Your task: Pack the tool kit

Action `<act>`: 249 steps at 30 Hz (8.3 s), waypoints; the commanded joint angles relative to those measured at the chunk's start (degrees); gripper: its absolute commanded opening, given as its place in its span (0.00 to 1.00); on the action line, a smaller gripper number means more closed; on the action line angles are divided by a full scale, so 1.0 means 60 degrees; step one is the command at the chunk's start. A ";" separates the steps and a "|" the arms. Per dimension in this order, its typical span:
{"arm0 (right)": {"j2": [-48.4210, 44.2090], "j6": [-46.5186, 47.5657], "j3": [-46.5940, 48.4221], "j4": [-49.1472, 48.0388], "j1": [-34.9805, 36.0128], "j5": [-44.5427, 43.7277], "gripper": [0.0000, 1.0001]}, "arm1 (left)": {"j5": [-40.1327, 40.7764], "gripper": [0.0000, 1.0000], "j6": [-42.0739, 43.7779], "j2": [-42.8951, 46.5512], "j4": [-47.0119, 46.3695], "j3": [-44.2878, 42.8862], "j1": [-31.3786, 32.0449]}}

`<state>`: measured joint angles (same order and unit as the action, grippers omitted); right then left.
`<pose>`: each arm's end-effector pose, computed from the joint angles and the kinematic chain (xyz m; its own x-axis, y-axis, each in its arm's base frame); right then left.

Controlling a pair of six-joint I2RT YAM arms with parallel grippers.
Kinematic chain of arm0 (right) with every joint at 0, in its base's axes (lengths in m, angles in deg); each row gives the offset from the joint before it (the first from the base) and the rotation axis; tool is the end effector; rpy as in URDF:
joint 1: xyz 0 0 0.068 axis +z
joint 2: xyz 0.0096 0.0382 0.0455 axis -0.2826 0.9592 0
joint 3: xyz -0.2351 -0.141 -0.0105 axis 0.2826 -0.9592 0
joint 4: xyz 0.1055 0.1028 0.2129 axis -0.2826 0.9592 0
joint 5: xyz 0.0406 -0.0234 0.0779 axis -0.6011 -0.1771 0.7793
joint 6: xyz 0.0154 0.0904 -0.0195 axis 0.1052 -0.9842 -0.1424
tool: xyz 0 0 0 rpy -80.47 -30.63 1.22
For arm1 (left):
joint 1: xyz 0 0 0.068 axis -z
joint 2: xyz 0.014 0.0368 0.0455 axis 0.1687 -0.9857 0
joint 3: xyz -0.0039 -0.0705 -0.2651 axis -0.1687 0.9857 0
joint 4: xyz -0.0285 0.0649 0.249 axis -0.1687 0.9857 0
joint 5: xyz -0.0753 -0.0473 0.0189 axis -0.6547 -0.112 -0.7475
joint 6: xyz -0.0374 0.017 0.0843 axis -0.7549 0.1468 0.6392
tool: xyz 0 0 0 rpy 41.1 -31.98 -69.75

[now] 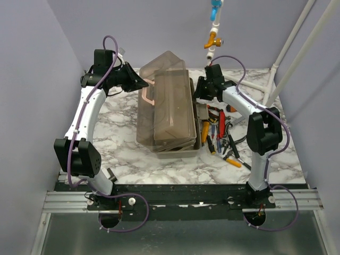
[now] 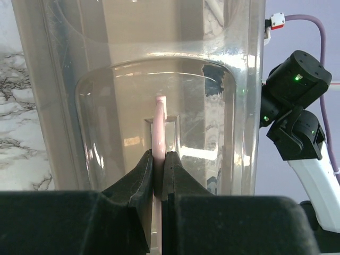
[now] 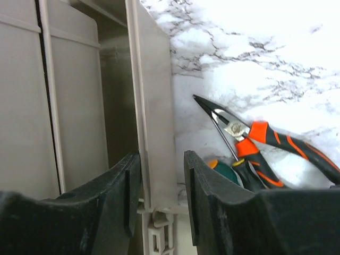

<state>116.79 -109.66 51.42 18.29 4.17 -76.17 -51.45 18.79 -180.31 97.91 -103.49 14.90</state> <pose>0.4588 0.1734 0.2136 -0.7515 0.1984 -0.6292 -0.0239 0.9449 0.3264 0.3847 -0.0845 0.3674 -0.8006 -0.4656 -0.3773 0.0171 0.6116 -0.7910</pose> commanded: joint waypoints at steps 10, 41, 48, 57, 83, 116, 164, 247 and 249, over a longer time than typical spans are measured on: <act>0.0991 0.0554 0.1324 0.0793 -0.0002 -0.1340 0.01 | 0.1147 0.00 0.1507 0.0227 0.1727 -0.1326 -0.0727; 0.0352 0.0279 0.0554 0.0216 -0.0002 -0.1089 0.01 | 0.3740 0.65 0.2278 -0.1042 0.3016 -0.0285 -0.2888; 0.0310 0.0246 0.0538 0.0163 -0.0002 -0.0856 0.01 | 0.0808 0.65 0.1499 -0.0607 0.1389 0.1302 -0.3801; 0.0278 0.0202 0.0489 0.0111 -0.0002 -0.0664 0.01 | -0.0057 0.59 0.1076 -0.0535 0.0505 0.2422 -0.4893; 0.0323 -0.0375 0.0507 -0.0031 -0.0002 0.0011 0.01 | 0.0864 0.60 0.1396 -0.0848 0.0516 0.2278 -0.5456; 0.0595 -0.0539 0.0604 -0.0310 -0.0016 0.0989 0.01 | 0.5199 0.32 0.3735 0.1940 0.2091 0.2898 -0.2851; 0.2107 -0.0949 0.4659 0.0813 -0.0384 0.1193 0.45 | 0.3125 0.52 0.3017 -0.3065 0.3443 -0.2915 -0.3824; -0.1497 -0.0320 -0.4226 -0.0633 -0.0630 -0.3138 0.15 | 0.7170 0.99 0.1316 0.7112 -0.4994 1.1678 0.5098; -0.1790 -0.0305 -0.4153 -0.0531 -0.0632 -0.3175 0.12 | 0.7063 0.98 0.1409 0.7321 -0.4891 1.1672 0.4852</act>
<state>107.67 -110.36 25.95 14.88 0.71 -96.91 -7.32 25.74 -139.51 65.96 -32.30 46.44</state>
